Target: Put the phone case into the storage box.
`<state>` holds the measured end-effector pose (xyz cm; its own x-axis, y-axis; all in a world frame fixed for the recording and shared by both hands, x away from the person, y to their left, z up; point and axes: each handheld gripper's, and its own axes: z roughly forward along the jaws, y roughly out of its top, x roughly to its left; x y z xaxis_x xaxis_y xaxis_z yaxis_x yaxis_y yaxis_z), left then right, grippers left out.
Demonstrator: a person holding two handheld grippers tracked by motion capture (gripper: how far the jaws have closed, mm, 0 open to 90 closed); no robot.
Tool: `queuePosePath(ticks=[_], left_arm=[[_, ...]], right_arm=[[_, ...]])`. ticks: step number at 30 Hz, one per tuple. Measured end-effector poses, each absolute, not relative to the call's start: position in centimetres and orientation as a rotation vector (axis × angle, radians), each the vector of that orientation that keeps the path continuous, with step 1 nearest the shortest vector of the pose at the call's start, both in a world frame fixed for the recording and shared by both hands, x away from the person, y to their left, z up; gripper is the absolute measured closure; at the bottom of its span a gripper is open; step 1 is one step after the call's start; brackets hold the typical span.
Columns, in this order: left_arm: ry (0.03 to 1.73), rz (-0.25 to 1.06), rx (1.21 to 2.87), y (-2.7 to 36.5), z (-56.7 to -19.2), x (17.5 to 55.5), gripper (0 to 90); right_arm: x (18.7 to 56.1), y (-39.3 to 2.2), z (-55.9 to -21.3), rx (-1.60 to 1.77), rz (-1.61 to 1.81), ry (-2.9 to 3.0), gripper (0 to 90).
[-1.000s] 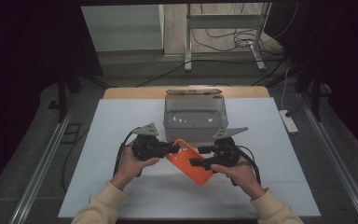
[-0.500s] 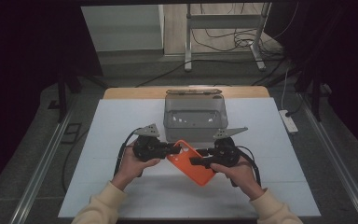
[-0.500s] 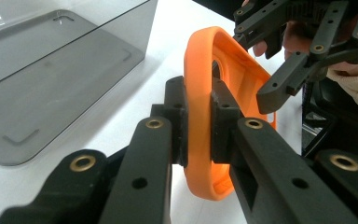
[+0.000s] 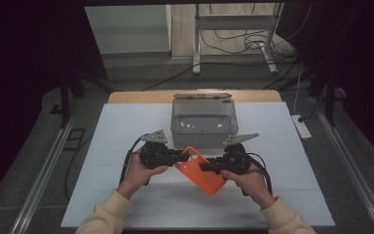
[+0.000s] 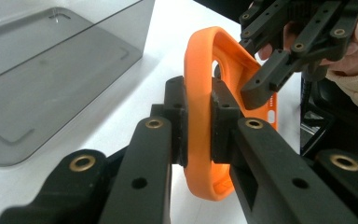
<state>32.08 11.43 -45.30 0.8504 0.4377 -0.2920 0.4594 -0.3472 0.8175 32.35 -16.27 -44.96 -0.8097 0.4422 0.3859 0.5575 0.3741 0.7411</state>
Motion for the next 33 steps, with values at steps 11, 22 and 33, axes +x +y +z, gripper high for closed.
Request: queuePosePath(ticks=[11,22,33], left_arm=[[0.662,-0.026,1.978,11.48,-45.46,32.16,80.1],[0.677,-0.032,1.968,11.41,-45.90,32.38,69.0],[0.711,0.053,1.969,11.31,-45.59,32.07,27.2]], right_arm=[[32.18,-16.42,-44.71,-0.911,-1.430,-2.481,78.1],[31.88,-16.31,-44.51,-0.889,-1.424,-2.522,79.8],[31.80,-16.47,-44.35,-0.910,-1.430,-2.547,79.8]])
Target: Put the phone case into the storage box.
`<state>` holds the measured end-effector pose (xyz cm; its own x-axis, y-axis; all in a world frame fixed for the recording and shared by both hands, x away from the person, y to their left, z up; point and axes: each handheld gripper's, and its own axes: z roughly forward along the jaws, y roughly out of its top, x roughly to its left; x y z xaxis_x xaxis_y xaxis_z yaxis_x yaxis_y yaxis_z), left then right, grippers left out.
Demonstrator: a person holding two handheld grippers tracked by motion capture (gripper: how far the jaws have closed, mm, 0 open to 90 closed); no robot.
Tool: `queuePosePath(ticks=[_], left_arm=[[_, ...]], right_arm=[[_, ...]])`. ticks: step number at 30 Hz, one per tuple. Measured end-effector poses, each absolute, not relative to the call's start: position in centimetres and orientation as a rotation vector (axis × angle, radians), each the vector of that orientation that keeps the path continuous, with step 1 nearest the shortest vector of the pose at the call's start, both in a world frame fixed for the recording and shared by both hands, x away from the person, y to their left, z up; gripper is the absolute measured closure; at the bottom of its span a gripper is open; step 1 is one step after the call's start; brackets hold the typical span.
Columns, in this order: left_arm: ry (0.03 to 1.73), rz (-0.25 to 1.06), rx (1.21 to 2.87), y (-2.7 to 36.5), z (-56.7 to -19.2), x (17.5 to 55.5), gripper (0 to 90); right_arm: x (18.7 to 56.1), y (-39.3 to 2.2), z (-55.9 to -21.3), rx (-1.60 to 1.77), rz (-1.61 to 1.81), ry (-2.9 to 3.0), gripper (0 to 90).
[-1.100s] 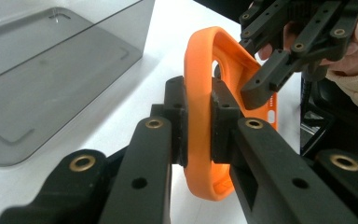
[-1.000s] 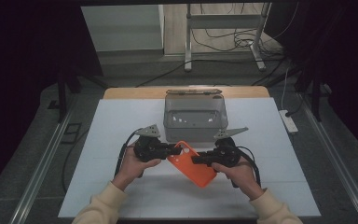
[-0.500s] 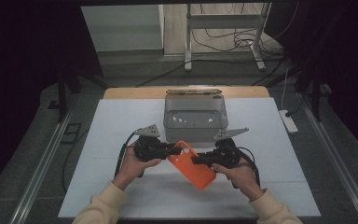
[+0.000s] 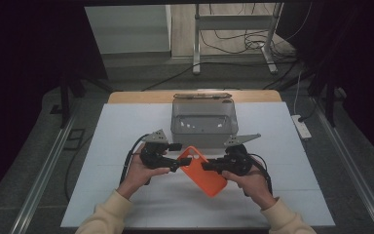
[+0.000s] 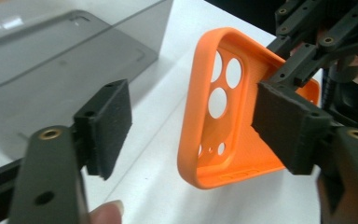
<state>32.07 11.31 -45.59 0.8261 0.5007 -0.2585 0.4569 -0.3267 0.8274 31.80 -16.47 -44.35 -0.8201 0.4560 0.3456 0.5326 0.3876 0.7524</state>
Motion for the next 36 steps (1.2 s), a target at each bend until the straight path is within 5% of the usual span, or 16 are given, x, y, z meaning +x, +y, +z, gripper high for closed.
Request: queuePosePath(ticks=[16,36], left_arm=[[0.775,0.254,1.997,12.4,-45.5,30.2,19.2],[0.819,0.342,2.001,14.0,-46.8,28.3,16.5]], right_arm=[[31.5,-16.7,-43.9,-0.924,-1.437,-2.609,79.8],[31.7,-17.4,-43.5,-1.027,-1.432,-2.655,79.9]])
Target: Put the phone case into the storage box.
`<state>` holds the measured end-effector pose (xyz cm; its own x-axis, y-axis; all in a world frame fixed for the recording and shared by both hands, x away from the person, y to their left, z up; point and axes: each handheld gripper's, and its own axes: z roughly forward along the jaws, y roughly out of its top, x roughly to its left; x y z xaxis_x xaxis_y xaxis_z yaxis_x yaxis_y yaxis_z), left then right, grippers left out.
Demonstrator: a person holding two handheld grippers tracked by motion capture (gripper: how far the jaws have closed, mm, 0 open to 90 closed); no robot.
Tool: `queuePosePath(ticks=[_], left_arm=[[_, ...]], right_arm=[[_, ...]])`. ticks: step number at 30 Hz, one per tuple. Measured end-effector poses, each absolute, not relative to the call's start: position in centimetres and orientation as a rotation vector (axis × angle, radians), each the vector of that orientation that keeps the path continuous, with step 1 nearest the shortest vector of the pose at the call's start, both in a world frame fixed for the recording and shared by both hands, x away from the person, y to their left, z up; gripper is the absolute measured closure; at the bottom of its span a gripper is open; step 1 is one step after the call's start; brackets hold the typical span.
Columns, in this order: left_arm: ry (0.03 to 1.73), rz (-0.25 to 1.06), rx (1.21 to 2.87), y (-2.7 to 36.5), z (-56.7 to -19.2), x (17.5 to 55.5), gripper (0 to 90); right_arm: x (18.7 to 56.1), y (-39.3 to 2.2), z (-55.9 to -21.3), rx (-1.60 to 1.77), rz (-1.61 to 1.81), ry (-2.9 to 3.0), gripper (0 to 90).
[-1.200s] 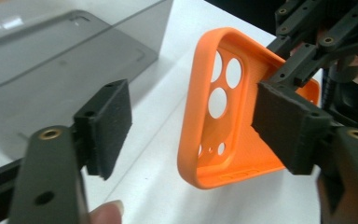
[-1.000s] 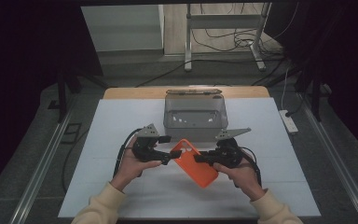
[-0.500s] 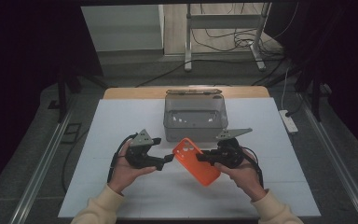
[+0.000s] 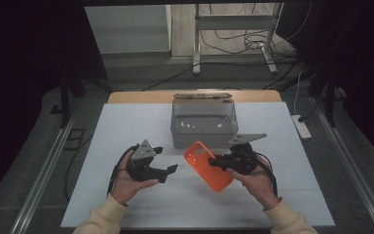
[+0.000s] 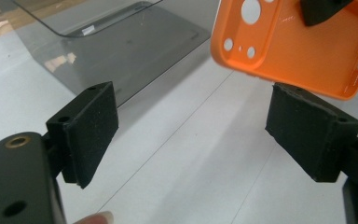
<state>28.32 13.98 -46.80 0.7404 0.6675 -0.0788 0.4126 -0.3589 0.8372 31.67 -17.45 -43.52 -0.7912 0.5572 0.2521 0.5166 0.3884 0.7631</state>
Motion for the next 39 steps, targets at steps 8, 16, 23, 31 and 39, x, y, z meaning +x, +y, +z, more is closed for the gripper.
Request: queuePosePath(ticks=[8,16,23,31,39], left_arm=[[0.878,0.367,2.015,15.5,-48.1,28.0,14.6],[0.936,0.368,1.991,17.1,-49.0,27.7,14.6],[0.964,0.364,1.990,17.9,-49.4,27.2,14.1],[0.977,0.352,1.985,18.2,-49.7,27.0,14.1],[0.979,0.351,1.977,18.2,-49.7,27.0,14.2]], right_arm=[[31.7,-17.9,-43.2,1.013,1.390,2.547,79.8],[31.7,-18.0,-43.0,1.016,1.367,2.525,79.9],[31.7,-18.4,-42.7,1.032,1.387,2.493,79.9],[31.8,-18.7,-42.4,1.032,1.384,2.472,79.9],[31.7,-18.7,-42.2,1.029,1.379,2.457,79.8]])
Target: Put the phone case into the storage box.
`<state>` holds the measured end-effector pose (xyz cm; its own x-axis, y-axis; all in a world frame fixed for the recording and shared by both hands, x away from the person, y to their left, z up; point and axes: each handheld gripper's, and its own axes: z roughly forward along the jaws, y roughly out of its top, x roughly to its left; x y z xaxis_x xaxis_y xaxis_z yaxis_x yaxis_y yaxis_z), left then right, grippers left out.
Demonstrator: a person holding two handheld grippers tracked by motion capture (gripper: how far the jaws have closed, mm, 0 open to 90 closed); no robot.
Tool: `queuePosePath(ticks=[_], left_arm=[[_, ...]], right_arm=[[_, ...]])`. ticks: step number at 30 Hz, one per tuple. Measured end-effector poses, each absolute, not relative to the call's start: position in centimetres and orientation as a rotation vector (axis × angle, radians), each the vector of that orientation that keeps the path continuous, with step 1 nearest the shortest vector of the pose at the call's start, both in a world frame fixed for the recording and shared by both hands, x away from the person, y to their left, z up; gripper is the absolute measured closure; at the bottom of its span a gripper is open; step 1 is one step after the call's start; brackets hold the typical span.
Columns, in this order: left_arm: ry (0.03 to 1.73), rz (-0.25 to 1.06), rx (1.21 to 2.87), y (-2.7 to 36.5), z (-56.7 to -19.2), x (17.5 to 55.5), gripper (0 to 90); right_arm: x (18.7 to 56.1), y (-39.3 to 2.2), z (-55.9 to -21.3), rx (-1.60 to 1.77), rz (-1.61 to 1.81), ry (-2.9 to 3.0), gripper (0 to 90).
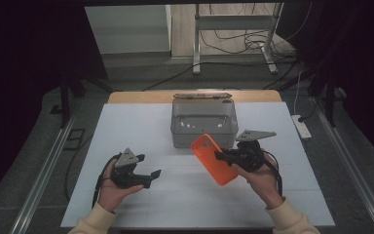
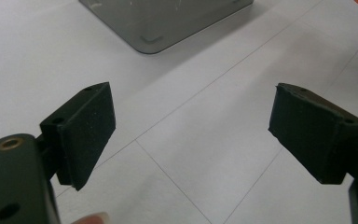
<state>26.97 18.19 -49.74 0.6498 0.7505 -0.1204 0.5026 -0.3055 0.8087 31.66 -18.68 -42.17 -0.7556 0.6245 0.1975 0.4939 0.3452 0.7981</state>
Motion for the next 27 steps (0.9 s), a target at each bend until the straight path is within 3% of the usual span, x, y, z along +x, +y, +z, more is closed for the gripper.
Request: queuePosePath(ticks=[27], left_arm=[[0.965,0.343,1.996,17.89,-49.90,26.96,14.3]], right_arm=[[31.70,-18.71,-41.36,1.037,1.354,2.414,80.0]])
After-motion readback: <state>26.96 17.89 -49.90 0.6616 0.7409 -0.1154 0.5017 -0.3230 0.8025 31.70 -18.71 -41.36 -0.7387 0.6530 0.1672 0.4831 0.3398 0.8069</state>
